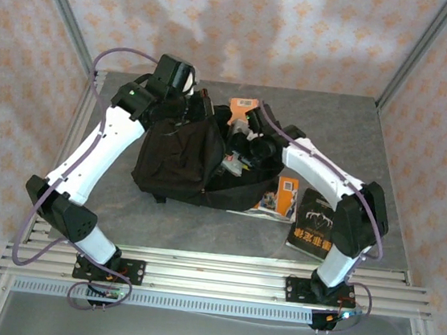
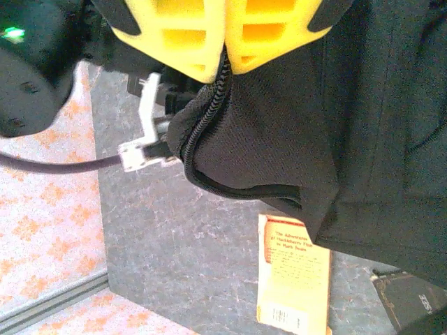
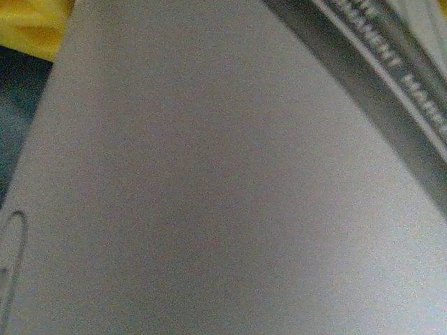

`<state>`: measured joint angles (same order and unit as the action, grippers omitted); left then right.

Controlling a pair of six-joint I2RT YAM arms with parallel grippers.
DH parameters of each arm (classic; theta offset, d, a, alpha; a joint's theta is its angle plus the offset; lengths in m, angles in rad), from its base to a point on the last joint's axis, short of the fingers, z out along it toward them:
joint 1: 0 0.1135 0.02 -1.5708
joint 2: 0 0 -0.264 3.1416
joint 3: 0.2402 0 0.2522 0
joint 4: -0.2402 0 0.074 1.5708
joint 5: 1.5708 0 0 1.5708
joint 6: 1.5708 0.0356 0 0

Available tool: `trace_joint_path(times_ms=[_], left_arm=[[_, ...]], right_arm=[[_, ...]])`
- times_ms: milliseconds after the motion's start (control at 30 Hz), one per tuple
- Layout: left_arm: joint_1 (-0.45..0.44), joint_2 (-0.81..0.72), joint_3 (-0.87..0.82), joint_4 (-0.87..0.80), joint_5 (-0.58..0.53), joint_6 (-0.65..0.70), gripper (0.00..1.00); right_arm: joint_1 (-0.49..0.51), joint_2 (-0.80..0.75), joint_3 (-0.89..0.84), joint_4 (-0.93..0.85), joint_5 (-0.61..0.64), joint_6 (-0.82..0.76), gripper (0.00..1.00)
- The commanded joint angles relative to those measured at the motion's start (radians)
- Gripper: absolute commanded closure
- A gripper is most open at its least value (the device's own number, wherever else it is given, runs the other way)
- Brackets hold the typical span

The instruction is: Pack the student bag

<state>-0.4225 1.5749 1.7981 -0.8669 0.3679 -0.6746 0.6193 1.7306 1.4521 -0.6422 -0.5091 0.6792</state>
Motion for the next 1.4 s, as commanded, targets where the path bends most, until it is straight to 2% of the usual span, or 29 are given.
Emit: trace_joint_path(times_ms=[0,133,233,333,467,567,700,833,933,1033,1100,1367], left_arm=[[0.011,-0.014,0.054,0.013,-0.061,-0.01,1.0],[0.013,0.006,0.085,0.005,-0.067,-0.007,1.0],[0.014,0.013,0.101,0.005,-0.05,-0.005,1.0],[0.014,0.007,0.074,0.023,-0.036,-0.014,1.0],[0.013,0.001,0.045,0.048,-0.012,-0.028,1.0],[0.013,0.002,0.045,0.06,0.006,-0.037,1.0],[0.013,-0.009,0.031,0.066,0.009,-0.039,1.0],[0.013,-0.027,0.009,0.069,0.007,-0.04,1.0],[0.014,-0.035,0.002,0.066,0.003,-0.036,1.0],[0.013,-0.043,-0.006,0.068,0.004,-0.037,1.0],[0.013,-0.05,-0.016,0.071,0.005,-0.039,1.0],[0.015,-0.09,-0.089,0.068,-0.012,-0.016,1.0]], right_arm=[[0.053,0.029,0.032,0.026,-0.056,-0.05,0.33],[0.071,0.039,0.024,0.023,-0.112,-0.147,0.32],[0.071,0.063,0.031,0.016,-0.137,-0.25,0.25],[0.071,0.142,0.11,0.006,-0.167,-0.305,0.23],[0.088,0.256,0.217,0.045,-0.24,-0.249,0.2],[0.113,0.305,0.285,0.048,-0.198,-0.221,0.02],[0.117,0.322,0.302,0.076,-0.168,-0.161,0.01],[0.111,0.278,0.241,0.156,-0.167,-0.13,0.0],[0.1,0.235,0.18,0.233,-0.163,-0.102,0.05],[0.084,0.175,0.074,0.349,-0.135,-0.048,0.16],[0.077,0.152,0.042,0.365,-0.104,-0.041,0.23],[0.077,0.027,-0.004,0.13,0.146,-0.2,0.6]])
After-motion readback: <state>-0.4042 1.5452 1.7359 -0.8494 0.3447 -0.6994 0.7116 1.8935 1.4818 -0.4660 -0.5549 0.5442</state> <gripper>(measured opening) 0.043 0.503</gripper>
